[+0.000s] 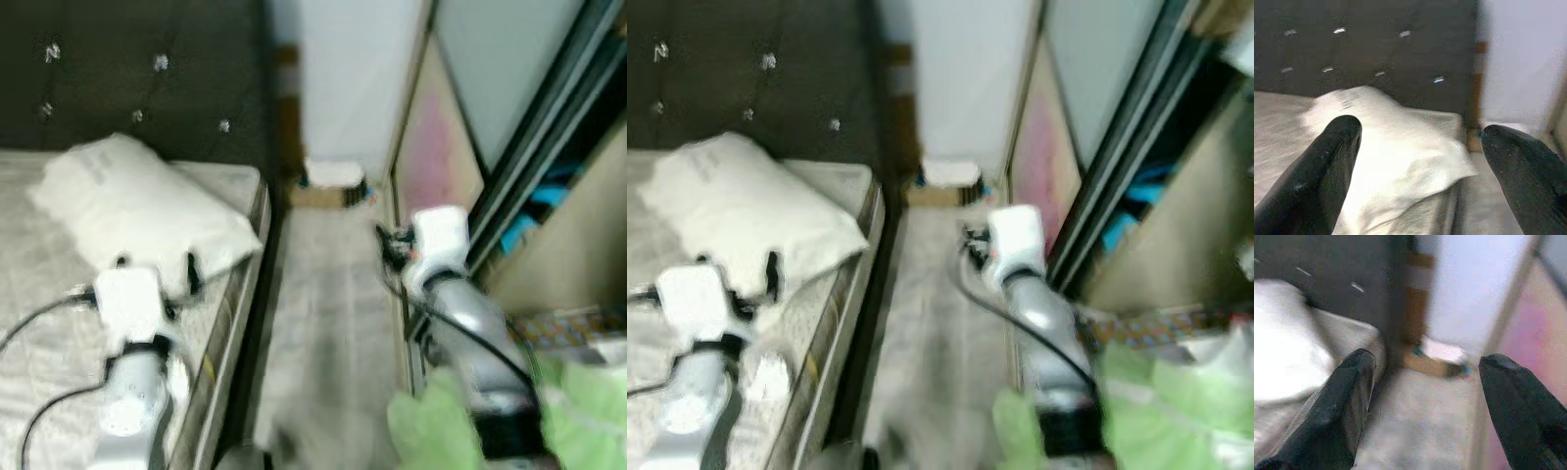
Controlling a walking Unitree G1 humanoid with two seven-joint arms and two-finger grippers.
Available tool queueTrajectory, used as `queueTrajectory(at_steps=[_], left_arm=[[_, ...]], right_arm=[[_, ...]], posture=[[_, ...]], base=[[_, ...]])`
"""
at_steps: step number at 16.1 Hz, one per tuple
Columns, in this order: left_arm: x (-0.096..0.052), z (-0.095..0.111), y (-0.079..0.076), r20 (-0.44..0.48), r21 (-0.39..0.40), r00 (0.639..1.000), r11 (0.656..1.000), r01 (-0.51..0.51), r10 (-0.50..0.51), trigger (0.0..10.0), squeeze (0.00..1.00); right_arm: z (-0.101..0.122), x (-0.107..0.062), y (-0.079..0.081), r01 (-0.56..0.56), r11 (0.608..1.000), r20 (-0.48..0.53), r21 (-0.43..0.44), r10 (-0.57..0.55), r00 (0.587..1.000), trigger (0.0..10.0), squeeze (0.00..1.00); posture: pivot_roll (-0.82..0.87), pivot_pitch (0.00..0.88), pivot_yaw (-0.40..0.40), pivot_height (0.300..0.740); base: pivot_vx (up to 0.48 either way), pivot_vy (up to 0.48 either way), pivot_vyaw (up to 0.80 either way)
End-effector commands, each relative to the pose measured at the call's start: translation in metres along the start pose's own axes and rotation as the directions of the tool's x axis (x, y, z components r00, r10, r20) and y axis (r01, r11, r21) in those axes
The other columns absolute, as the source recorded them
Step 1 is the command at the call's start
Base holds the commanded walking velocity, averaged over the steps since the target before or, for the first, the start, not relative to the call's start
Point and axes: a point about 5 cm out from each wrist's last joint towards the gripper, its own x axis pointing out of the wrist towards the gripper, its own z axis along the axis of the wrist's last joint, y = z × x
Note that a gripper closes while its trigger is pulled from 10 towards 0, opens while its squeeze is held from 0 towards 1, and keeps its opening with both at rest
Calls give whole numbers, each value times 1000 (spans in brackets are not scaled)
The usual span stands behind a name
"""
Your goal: Clean up the room
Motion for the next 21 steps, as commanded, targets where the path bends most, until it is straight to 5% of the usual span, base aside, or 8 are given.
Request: queueTrajectory(at_steps=[1, 10, 16, 21], left_arm=[[-1, 0, -3, -9, -24, 1000, 1000, 2, -2, 10000, 0], [14, 14, -10, 43, -63, 999, 998, 2, 1, 10000, 0], [-5, -1, -9, -21, -63, 999, 997, 42, -44, 10000, 0], [-5, -11, -1, -34, -55, 999, 998, 28, -30, 10000, 0]], right_arm=[[-2, -1, -8, 26, 1000, -5, -10, -26, 1000, 10000, 0], [7, 6, -1, -28, 1000, 50, -10, 28, 998, 10000, 0], [7, 2, -9, 18, 999, 62, 34, -20, 998, 10000, 0], [-12, -5, -7, 13, 998, 2, 55, -13, 1000, 10000, 0]], posture=[[-19, 32, 13, 740], [-18, 29, 6, 740], [-11, 40, 8, 740], [-10, 40, 0, 740]], base=[[0, 0, 800], [0, 0, 800], [0, 0, 800], [0, 0, 800]])
